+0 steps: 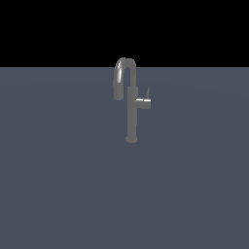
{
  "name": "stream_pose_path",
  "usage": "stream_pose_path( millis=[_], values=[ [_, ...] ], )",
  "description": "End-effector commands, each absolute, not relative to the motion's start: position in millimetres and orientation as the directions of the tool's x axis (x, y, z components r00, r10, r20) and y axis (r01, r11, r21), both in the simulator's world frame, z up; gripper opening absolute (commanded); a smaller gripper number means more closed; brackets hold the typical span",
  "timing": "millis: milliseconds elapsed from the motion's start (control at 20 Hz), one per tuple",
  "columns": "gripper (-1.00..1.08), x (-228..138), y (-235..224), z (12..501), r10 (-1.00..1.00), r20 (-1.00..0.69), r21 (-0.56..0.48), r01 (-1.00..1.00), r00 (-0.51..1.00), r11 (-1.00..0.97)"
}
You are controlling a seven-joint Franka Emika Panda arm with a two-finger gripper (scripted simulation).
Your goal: Turn on the faucet by rotating a designated handle.
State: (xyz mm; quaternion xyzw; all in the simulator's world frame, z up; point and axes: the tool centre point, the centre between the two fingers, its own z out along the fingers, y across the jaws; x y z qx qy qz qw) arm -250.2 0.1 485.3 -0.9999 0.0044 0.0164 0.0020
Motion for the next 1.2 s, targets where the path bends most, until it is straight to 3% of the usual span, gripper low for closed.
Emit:
stream_pose_path(
  millis=[0, 600, 1150],
  values=[
    [-1.0, -250.2, 0.1, 485.3, -0.009, -0.033, -0.004, -0.009, 0.999, -1.0],
    [-1.0, -230.2, 1.7, 483.9, -0.065, -0.079, -0.058, -0.07, 0.995, -0.996],
    [-1.0, -175.4, 0.8, 476.0, -0.202, -0.22, -0.19, -0.246, 0.954, -0.951]
  ],
)
